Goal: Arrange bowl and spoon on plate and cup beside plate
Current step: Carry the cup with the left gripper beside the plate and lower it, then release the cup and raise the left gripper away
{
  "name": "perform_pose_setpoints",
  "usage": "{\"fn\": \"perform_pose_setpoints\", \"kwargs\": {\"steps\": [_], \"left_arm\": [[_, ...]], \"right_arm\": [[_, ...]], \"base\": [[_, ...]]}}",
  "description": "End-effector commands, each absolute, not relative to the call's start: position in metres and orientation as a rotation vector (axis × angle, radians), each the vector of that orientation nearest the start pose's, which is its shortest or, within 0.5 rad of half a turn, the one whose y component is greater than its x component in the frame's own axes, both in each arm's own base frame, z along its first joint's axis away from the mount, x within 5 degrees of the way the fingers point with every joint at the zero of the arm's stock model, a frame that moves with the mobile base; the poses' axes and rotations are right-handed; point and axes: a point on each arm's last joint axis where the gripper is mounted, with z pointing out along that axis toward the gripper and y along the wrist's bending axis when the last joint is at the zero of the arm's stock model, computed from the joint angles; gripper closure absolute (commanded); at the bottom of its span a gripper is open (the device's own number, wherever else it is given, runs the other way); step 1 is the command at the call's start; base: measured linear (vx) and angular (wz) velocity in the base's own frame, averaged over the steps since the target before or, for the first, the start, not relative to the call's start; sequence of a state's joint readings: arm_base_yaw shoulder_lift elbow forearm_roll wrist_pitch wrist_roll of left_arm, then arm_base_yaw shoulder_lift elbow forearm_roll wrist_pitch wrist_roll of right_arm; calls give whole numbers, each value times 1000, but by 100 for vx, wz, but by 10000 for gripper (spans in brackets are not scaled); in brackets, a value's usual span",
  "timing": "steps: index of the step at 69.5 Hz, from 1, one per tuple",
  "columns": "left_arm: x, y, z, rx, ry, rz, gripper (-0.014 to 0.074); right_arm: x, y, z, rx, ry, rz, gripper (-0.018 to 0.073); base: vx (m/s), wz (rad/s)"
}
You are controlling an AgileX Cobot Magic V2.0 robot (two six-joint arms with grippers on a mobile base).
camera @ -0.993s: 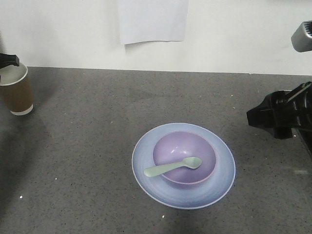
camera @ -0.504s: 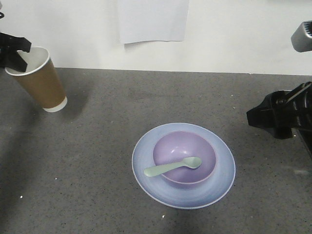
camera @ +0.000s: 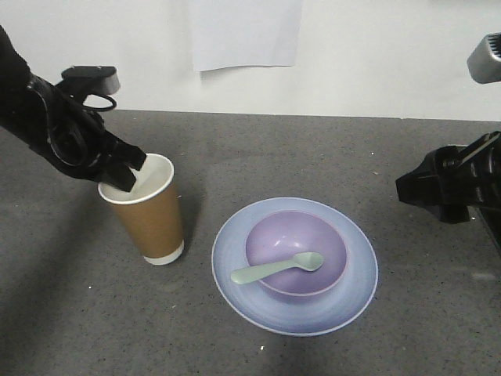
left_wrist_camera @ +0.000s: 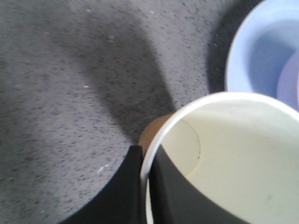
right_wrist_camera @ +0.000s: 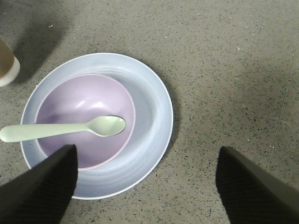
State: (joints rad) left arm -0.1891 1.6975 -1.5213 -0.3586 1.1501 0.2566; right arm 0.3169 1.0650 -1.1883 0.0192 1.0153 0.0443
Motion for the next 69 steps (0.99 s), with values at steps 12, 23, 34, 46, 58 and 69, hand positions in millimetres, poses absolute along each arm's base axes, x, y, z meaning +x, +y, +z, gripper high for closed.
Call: {"fn": "perform_pose_setpoints", "kwargs": {"steps": [12,23,34,46,58,69], "left_arm": [[333,-120,332,534,2589,-510,604],[332,-129,333,556,2564,-514,604],[331,-131,333,568,2565,-506,603],[332,-129,332,545,2576,-490,600],[331,-129,332,549,2589,-494,591],[330,-129,331,553,2600,-496,570]], "right_arm": [[190,63,411,-317,2267,205,-17],[190,63,411,-317,2267,205,-17],[190,63,411,-317,2267,205,-17],[189,63,411,-318,2270,204,-17],[189,63,411,-318,2270,204,-17],[189,63,411,-318,2270,204,-17]], "base": [[0,0],[0,0],[0,0],[0,0],[0,0],[0,0]]}}
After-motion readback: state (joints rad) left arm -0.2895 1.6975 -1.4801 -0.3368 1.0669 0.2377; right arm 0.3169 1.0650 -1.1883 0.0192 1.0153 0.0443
